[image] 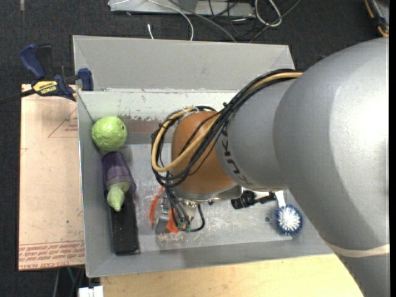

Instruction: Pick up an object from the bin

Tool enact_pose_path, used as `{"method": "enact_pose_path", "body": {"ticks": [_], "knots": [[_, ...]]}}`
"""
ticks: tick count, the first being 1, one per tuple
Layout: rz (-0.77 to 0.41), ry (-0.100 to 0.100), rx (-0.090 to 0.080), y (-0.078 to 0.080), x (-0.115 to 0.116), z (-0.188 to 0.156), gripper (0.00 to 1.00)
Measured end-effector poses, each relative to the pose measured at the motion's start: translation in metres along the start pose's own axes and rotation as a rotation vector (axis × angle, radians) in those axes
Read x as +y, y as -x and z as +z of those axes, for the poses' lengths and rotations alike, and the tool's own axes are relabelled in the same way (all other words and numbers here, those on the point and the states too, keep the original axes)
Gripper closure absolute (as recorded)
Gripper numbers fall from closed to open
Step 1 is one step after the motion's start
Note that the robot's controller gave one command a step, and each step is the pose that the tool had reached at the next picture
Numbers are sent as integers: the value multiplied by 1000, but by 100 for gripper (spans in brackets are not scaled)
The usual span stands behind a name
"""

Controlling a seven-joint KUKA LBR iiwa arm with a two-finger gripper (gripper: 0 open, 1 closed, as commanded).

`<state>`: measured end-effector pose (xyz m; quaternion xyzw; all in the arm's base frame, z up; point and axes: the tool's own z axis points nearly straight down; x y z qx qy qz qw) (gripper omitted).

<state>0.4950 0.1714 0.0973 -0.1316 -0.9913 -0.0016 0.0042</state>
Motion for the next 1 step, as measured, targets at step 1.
{"method": "enact_pose_path", "body": {"ticks": [1], "knots": [[-1,4,-7,2,1,-29,100]]}}
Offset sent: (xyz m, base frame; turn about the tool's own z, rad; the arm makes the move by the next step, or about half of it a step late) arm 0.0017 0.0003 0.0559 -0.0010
